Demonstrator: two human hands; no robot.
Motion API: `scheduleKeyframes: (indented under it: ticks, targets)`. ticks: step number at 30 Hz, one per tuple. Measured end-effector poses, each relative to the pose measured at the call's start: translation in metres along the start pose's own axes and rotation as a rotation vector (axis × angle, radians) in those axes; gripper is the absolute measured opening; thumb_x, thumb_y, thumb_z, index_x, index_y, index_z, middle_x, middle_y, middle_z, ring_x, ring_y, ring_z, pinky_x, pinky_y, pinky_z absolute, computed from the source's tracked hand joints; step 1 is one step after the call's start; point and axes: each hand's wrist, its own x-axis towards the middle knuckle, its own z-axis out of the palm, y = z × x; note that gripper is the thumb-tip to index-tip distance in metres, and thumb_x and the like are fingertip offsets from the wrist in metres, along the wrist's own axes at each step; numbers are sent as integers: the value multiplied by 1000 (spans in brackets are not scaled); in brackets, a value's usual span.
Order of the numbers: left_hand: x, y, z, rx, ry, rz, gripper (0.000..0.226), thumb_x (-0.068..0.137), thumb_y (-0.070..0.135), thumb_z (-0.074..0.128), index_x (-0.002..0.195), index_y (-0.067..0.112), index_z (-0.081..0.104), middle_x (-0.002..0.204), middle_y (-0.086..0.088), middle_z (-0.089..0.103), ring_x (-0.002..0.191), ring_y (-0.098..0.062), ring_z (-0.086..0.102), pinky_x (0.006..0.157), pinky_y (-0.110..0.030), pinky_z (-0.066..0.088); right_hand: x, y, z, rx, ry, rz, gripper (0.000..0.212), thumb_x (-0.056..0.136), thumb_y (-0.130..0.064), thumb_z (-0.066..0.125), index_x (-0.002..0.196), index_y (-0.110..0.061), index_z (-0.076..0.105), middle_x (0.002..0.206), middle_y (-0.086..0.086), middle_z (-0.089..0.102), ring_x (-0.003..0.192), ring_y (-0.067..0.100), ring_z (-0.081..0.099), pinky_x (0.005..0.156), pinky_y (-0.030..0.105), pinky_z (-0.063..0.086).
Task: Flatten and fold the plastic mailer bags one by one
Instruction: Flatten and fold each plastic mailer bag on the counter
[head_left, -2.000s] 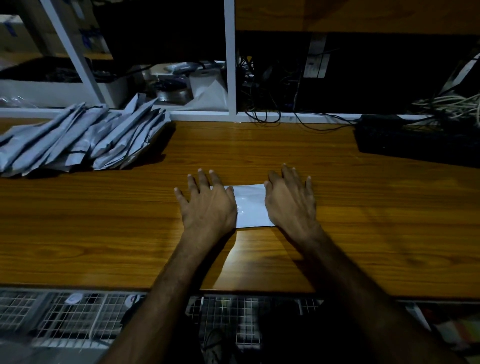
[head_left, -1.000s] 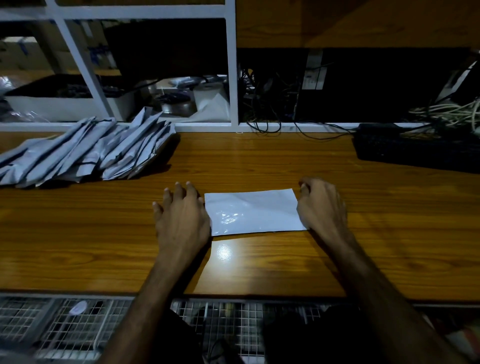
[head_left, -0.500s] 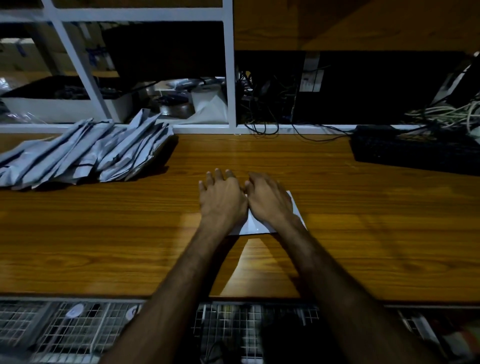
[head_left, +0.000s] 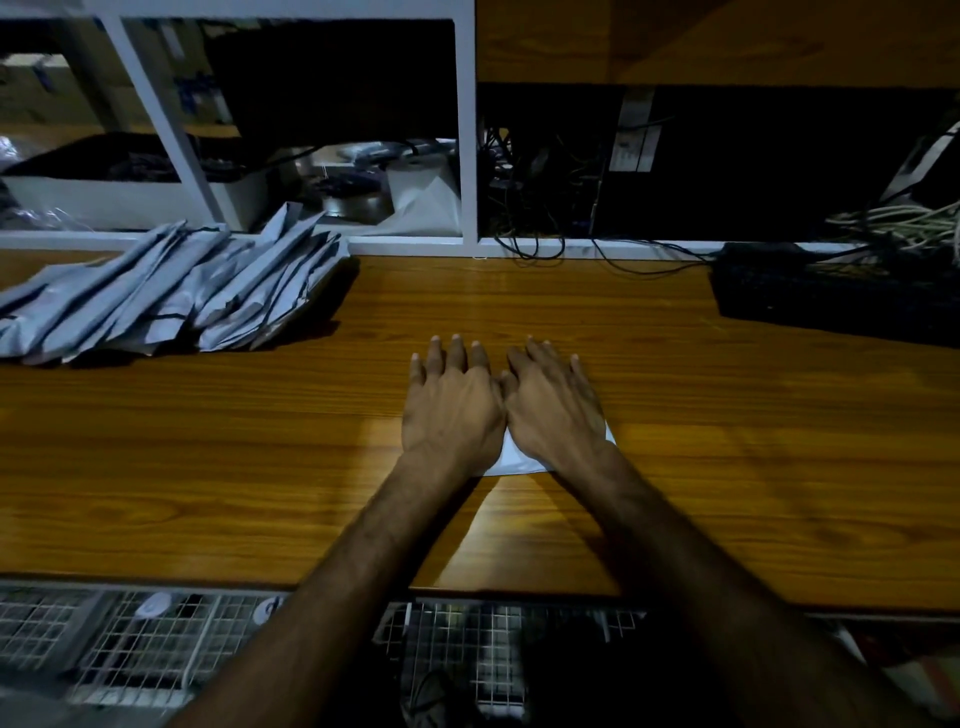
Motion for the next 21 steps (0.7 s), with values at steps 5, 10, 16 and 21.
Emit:
scheduleKeyframes:
  ticks: [5, 10, 16, 21]
  targets:
    - [-3, -5, 2, -29, -3, 15, 62, 110, 45, 18, 163, 13, 23, 170, -14, 21, 159, -36, 8, 127, -56, 10, -2, 3, -3, 47, -2, -26, 50, 110, -39, 29, 155, -20, 40, 168, 8, 28, 157, 26, 19, 127, 50, 11]
    - [-8, -13, 4, -51, -21, 44, 60, 110, 46, 16, 164, 18, 20, 172, -11, 18, 160, -33, 7, 127, -58, 9, -4, 9, -11, 110, -19, -82, 49, 112, -40, 31, 156, -22, 41, 169, 4, 26, 158, 23, 16, 128, 49, 10]
    - [-12, -17, 3, -34, -58, -11, 60, 111, 45, 14, 166, 22, 13, 173, -11, 9, 160, -34, 0, 126, -62, 5, -7, 15, -12, 68, -18, -29, 50, 112, -42, 28, 156, -22, 41, 169, 5, 25, 158, 25, 15, 127, 50, 8]
    - [-14, -19, -1, -24, -81, -43, 60, 110, 47, 13, 166, 25, 9, 174, -10, 4, 160, -34, -4, 126, -62, 1, -9, 22, -12, 63, -6, 14, 48, 113, -39, 28, 155, -21, 42, 170, 6, 25, 159, 25, 14, 128, 52, 8]
